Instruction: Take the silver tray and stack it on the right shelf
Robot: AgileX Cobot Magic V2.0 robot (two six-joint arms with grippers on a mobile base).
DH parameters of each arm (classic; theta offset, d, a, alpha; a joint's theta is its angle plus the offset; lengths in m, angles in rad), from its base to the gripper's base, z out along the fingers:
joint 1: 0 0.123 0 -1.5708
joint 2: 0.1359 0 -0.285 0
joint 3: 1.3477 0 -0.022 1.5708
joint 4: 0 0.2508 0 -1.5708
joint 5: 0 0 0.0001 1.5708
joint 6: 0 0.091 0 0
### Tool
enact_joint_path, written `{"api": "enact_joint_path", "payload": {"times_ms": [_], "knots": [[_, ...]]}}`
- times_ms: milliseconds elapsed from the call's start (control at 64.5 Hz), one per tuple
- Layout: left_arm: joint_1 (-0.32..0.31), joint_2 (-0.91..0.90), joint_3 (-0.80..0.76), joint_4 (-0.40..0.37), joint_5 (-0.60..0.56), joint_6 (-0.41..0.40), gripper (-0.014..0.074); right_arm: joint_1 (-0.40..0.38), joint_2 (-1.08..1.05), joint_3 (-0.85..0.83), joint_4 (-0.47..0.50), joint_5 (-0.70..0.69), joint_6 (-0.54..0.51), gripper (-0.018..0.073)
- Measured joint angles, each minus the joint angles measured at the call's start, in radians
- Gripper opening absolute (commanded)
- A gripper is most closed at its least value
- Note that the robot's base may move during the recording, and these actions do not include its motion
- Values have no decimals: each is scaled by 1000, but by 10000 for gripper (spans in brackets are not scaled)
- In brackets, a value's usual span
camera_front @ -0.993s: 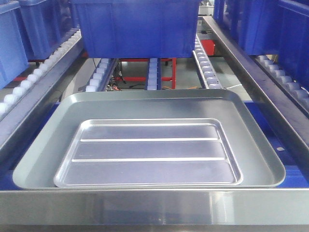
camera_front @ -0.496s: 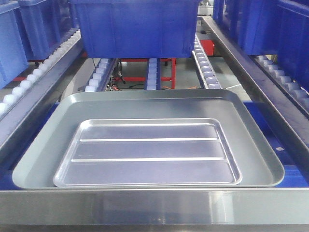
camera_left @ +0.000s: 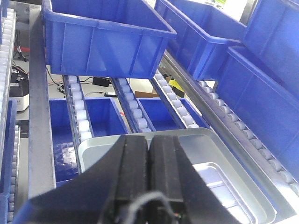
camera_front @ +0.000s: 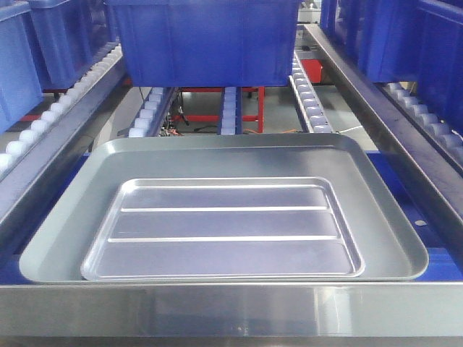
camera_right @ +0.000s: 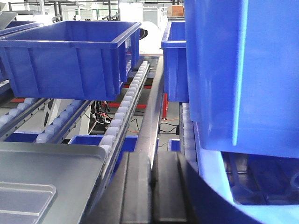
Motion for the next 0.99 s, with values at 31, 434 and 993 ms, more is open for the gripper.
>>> {"api": "enact_joint_path", "payload": {"times_ms": [31, 434, 993], "knots": [[0, 0, 0, 0, 0, 0, -92, 0, 0, 0, 0, 0, 0, 49], [0, 0, 2, 11, 0, 0, -92, 0, 0, 0, 0, -4, -2, 49], [495, -335, 415, -345, -82, 367, -92, 0, 0, 0, 0, -6, -2, 49]]}}
